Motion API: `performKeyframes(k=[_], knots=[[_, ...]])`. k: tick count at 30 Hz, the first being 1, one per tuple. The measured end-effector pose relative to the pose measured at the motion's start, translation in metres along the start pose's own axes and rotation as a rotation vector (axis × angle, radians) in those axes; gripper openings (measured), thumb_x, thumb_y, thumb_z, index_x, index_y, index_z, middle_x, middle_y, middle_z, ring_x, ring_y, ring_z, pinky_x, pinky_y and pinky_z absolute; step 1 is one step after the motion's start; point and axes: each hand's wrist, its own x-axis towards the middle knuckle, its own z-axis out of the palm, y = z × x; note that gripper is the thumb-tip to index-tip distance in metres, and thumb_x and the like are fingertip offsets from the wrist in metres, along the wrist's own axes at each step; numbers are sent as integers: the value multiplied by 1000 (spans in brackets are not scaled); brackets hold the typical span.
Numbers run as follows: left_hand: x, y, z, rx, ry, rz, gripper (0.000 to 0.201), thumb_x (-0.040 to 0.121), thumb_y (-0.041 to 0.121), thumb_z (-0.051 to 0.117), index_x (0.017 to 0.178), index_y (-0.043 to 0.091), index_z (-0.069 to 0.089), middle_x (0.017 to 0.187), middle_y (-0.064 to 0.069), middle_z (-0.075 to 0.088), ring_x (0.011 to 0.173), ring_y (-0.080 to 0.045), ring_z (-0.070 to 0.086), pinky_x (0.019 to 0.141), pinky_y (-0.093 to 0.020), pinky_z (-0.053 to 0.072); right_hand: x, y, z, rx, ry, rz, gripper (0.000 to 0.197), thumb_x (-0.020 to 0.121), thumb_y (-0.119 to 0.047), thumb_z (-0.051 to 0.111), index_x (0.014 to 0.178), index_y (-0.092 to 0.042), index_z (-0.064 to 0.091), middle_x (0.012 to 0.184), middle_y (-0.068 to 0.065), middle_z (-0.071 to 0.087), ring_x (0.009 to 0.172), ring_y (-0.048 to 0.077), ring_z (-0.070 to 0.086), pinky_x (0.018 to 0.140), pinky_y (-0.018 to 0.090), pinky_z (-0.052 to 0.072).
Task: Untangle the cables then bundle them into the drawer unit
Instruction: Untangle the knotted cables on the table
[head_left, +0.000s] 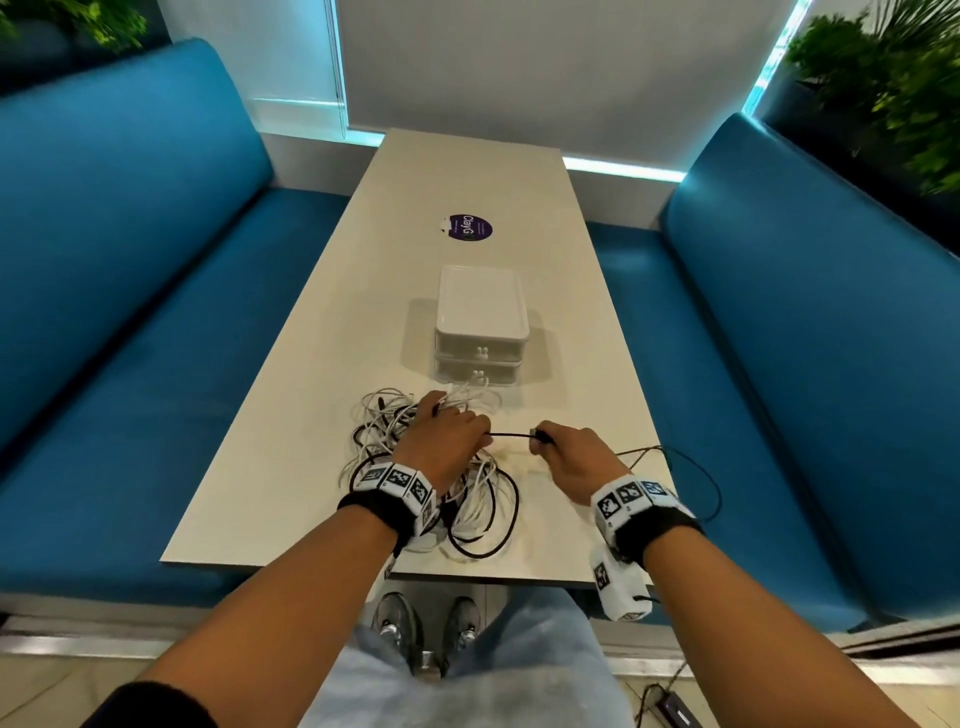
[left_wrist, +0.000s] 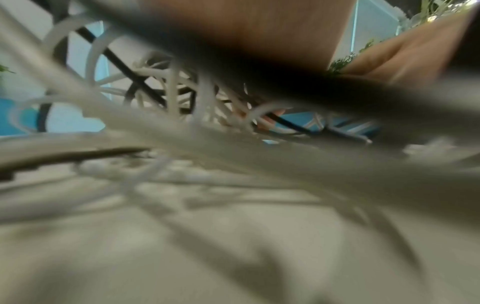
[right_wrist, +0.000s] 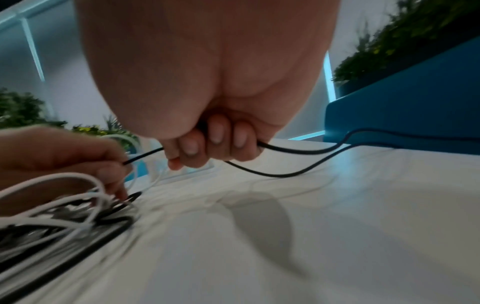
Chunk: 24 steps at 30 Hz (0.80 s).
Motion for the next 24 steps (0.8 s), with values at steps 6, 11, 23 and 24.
performKeyframes(k=[6, 11, 23, 24], knots=[[-3, -5, 5, 23, -44, -31, 12, 98, 25, 50, 102, 36, 54, 89, 8, 61, 99, -22, 57, 107, -53, 13, -6, 33, -18, -118, 36, 201, 18, 99, -28, 42, 97, -28, 59, 91, 7, 66, 74, 26, 62, 67, 34, 52], [-2, 4, -1, 69, -109, -60, 18, 95, 22, 50, 107, 35, 52, 95, 7, 62, 106, -23, 53, 108, -55, 11, -2, 13, -5, -103, 103, 168, 40, 101, -33, 42, 140, -23, 42, 106, 14, 66, 92, 33, 64, 78, 38, 53], [-5, 2, -12, 23, -72, -70, 20, 101, 28, 41, 117, 30, 53, 111, 3, 58, 118, -24, 50, 111, -54, 17, 10, -33, 8, -137, 68, -43, 19, 99, -26, 45, 107, -17, 60, 100, 12, 68, 91, 33, 62, 75, 41, 52], [-8, -4, -12, 14, -70, -80, 23, 100, 27, 42, 121, 31, 52, 115, 3, 58, 119, -24, 48, 111, -53, 17, 8, -27, 3, -171, 82, 12, 20, 99, -26, 44, 108, -16, 59, 99, 12, 67, 90, 33, 63, 74, 39, 52]])
